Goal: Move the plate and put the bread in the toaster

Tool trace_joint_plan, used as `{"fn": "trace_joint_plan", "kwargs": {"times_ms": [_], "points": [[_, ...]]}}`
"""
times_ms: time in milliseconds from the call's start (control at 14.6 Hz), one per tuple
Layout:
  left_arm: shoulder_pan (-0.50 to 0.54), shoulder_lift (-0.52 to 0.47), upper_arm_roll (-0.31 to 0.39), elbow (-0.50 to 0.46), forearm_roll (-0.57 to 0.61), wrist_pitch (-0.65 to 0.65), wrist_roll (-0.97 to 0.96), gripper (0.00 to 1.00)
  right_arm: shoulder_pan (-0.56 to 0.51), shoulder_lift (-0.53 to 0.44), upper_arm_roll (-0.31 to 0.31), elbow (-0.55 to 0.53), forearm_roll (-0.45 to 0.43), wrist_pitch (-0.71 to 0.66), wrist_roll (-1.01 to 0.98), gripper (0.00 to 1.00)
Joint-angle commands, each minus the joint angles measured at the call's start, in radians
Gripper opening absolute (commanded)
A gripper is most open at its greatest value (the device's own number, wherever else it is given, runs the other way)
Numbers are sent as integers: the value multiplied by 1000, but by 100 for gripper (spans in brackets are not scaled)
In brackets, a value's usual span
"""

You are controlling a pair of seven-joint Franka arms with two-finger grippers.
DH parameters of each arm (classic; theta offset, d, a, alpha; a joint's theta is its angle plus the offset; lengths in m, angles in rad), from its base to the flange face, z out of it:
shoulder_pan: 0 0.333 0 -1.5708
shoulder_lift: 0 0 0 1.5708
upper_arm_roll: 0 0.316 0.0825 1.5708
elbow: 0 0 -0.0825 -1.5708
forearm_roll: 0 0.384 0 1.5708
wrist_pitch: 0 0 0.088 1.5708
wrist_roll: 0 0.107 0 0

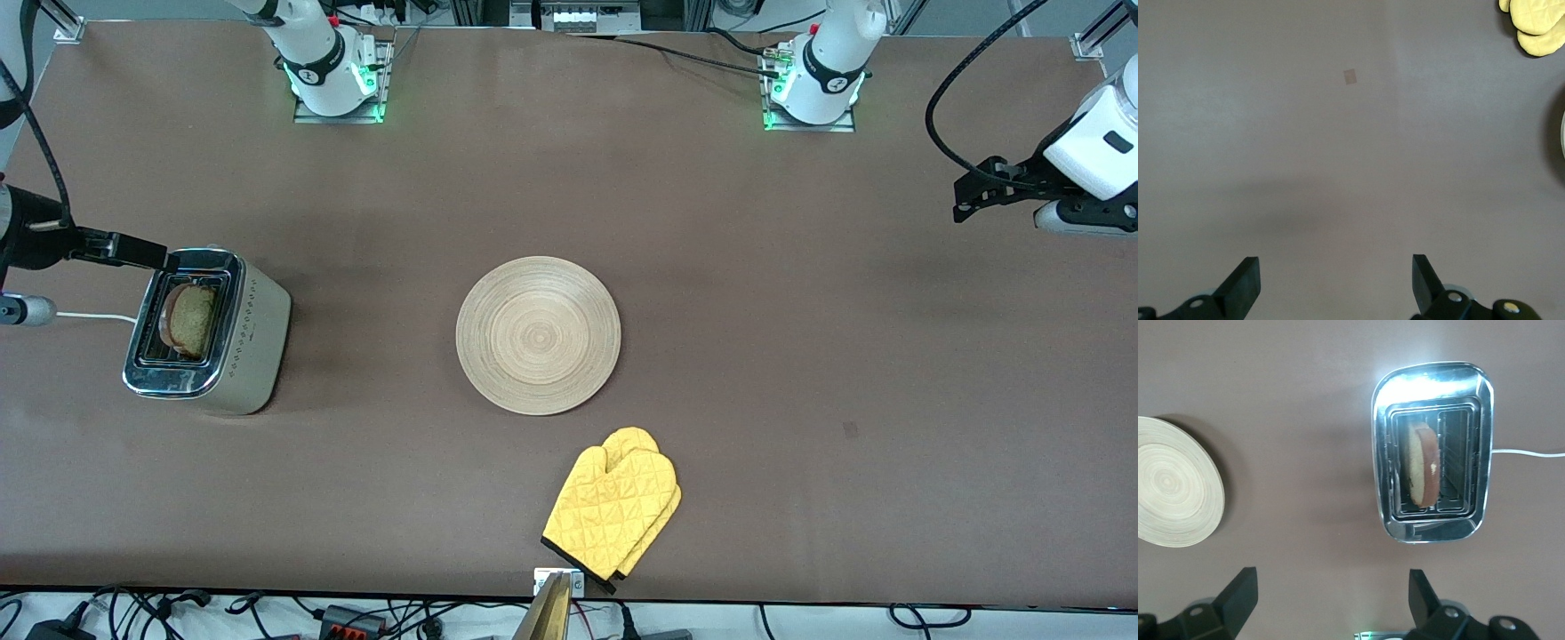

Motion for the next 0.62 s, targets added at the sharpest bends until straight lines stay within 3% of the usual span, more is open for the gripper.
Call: {"fn": "trace_joint_plan", "kwargs": {"times_ms": [0, 137, 206, 549], "points": [[4, -13, 0, 6, -10, -19, 6, 100, -107, -9, 99, -6, -2, -5, -24, 100], [1, -13, -2, 9, -10, -19, 4, 100, -326, -22, 341, -20, -80, 0, -22, 100], [0, -12, -2, 10, -12, -19, 4, 100, -371, -19, 414, -19, -138, 3, -24, 100], [0, -12, 0, 10, -12, -16, 4, 100, -366, -19, 427, -22, -177, 1, -21, 100]]}}
